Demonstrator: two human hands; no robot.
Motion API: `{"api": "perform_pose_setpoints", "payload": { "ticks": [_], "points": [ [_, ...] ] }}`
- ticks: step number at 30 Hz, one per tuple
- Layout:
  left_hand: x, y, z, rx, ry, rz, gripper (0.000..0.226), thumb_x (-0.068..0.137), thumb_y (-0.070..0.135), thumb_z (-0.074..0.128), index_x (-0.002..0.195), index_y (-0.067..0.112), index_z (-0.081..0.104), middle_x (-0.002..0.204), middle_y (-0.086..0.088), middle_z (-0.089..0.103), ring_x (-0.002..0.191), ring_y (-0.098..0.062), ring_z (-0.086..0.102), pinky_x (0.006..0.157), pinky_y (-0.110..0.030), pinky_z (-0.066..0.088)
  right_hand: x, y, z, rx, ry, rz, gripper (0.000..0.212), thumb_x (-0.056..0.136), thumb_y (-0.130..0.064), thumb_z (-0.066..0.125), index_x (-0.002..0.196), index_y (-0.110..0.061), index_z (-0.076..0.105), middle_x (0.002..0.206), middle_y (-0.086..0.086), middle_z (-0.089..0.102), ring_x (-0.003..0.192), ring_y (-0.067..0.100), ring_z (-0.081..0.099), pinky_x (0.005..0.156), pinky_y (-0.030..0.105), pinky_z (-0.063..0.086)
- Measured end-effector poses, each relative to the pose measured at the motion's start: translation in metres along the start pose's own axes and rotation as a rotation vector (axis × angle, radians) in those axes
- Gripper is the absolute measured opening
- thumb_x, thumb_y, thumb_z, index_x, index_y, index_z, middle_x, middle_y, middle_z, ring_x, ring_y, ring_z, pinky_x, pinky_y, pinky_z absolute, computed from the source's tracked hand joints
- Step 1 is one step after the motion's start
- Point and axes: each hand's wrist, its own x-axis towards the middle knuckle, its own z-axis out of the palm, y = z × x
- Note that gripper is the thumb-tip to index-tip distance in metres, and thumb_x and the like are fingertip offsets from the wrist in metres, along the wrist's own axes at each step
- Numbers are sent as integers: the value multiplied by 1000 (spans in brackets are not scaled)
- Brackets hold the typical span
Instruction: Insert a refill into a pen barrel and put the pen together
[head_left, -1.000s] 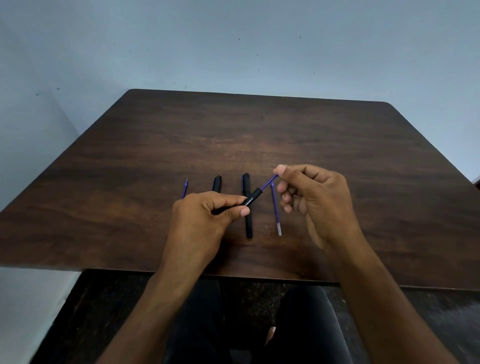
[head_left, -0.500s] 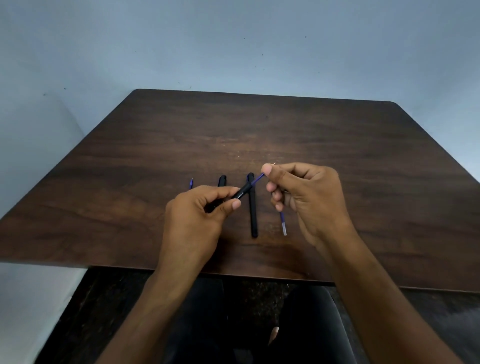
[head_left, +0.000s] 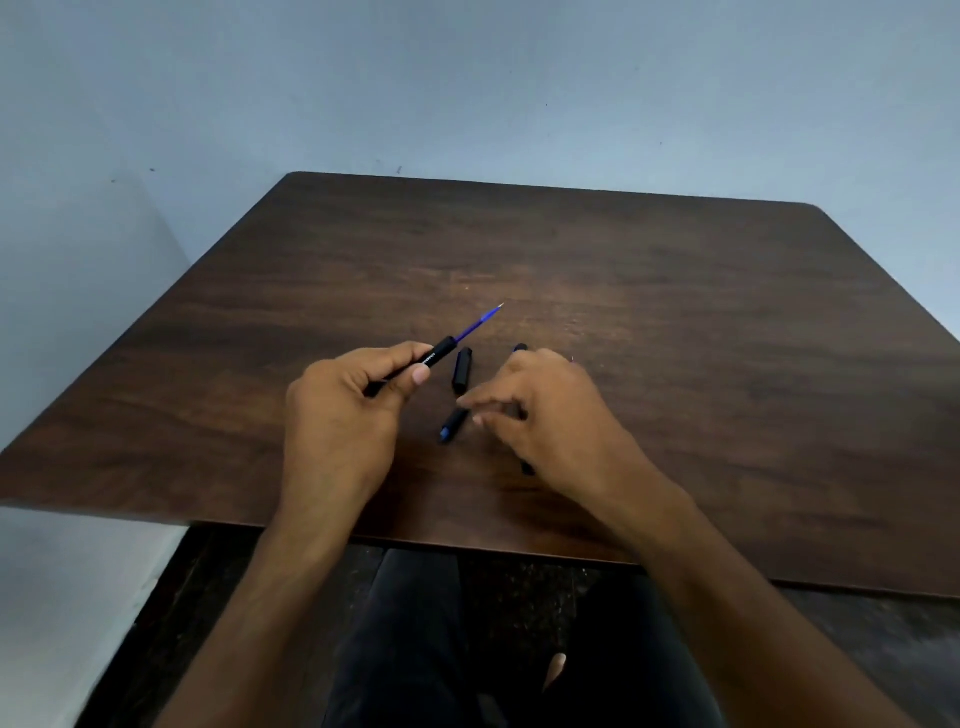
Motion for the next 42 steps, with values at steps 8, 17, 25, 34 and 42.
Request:
{"api": "perform_pose_setpoints", "payload": {
  "ticks": [8,17,25,34,42],
  "points": [
    [-2,-6,1,54,-30,74,24,88,9,71,109,20,76,94,24,67,95,12,62,86,-5,44,9,-7,17,-209,-133,-110,27,97,-32,62,123,-35,71,102,-3,48,96,15,33,87,36,45],
    [-3,-8,-1,32,-28,96,23,89,7,70,107,21,76,95,19,69,96,6,65,86,-8,45,-4,5,7,-56,162,-140,18,86,-24,76,104,-21,79,100,-2,63,99,18,48,86,23,41],
    [-6,-7,9,46,-43,121,26,87,5,72,106,22,77,97,14,72,97,-4,67,88,-14,47,-18,26,-24,320,359,121,12,82,-16,83,92,-21,78,82,-15,75,77,2,70,71,10,51],
    [-8,-6,16,63,-74,139,27,87,6,72,107,24,76,97,16,71,97,-2,64,87,-5,41,-23,30,-40,459,396,114,17,88,-15,75,104,-17,77,96,-8,74,70,-1,68,63,10,52],
    [-8,-7,17,108,-75,179,30,88,9,72,107,32,74,96,31,64,97,2,63,87,-6,42,-21,32,-38,407,335,87,18,89,-16,74,106,-20,76,102,-8,73,91,7,69,66,24,61]
  ]
}}
